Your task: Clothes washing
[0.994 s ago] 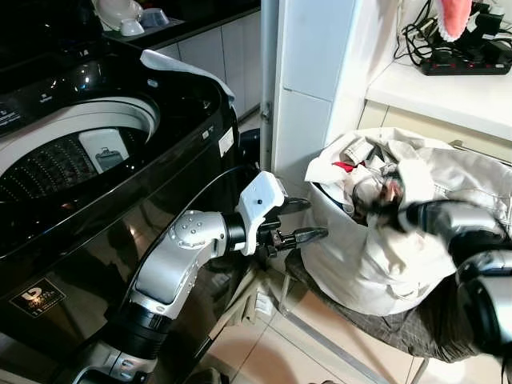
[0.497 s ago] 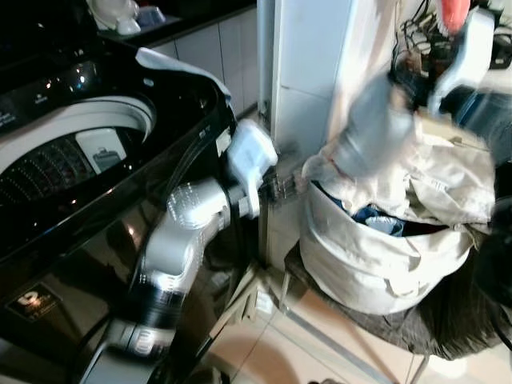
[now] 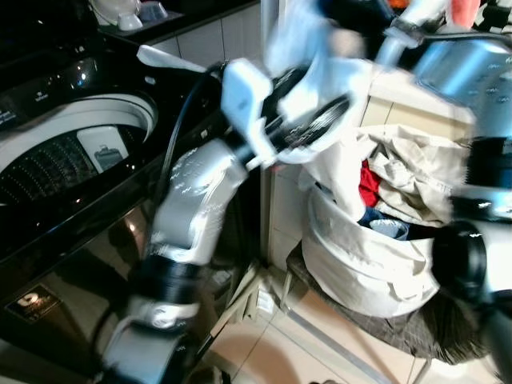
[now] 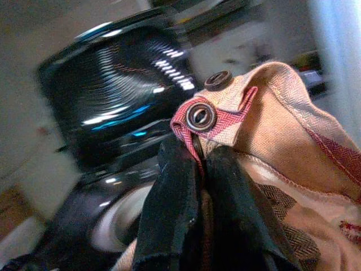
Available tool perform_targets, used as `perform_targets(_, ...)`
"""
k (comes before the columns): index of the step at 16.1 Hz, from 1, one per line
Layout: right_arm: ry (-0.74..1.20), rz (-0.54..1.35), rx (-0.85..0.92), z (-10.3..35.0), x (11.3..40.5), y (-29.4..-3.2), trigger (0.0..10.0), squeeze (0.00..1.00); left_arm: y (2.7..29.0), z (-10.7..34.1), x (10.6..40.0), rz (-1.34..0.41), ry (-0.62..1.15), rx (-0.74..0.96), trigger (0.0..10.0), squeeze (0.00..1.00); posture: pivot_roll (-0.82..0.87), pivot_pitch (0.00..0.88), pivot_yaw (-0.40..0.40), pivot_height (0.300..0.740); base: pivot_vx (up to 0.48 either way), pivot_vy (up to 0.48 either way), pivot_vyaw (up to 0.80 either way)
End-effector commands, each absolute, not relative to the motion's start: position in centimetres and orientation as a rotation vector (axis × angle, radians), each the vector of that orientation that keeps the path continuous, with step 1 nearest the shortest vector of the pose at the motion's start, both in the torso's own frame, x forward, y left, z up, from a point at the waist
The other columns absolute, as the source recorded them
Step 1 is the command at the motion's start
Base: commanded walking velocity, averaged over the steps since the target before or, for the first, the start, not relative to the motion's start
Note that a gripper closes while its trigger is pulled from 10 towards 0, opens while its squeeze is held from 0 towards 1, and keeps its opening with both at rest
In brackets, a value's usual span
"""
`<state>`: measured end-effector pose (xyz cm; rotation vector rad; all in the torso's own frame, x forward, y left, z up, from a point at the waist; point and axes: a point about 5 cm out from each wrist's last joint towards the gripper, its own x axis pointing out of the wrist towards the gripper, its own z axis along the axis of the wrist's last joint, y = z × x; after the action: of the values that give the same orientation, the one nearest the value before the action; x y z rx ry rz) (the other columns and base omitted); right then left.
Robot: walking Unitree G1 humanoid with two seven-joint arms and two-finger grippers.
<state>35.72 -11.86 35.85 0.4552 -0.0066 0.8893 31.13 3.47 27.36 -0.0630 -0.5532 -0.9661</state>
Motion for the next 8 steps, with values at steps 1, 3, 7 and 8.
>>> perform_targets(1,-0.04,0.936,0.489,37.3,34.8,-11.6,0.0,0.0,3.4,27.2,31.5,-0.906,-0.548,-0.004,10.0,1.0,-0.05,0.0,0.036,0.74,0.0,0.0,0.0)
perform_targets(3,-0.014,0.975,0.507,36.9,34.4,-10.7,0.0,0.0,3.6,27.1,32.5,-0.778,-0.548,0.044,10.0,1.0,-0.05,0.0,0.035,0.74,0.0,0.0,0.0)
perform_targets(7,0.007,0.994,0.528,36.6,33.4,-9.8,0.0,0.0,4.6,27.0,33.9,-0.622,-0.553,0.16,10.0,1.0,-0.06,0.0,0.041,0.74,0.0,0.0,0.0)
perform_targets(8,0.009,0.986,0.529,36.6,33.3,-9.9,0.0,0.0,4.8,26.9,34.1,-0.599,-0.553,0.18,10.0,1.0,-0.06,0.0,0.043,0.74,0.0,0.0,0.0)
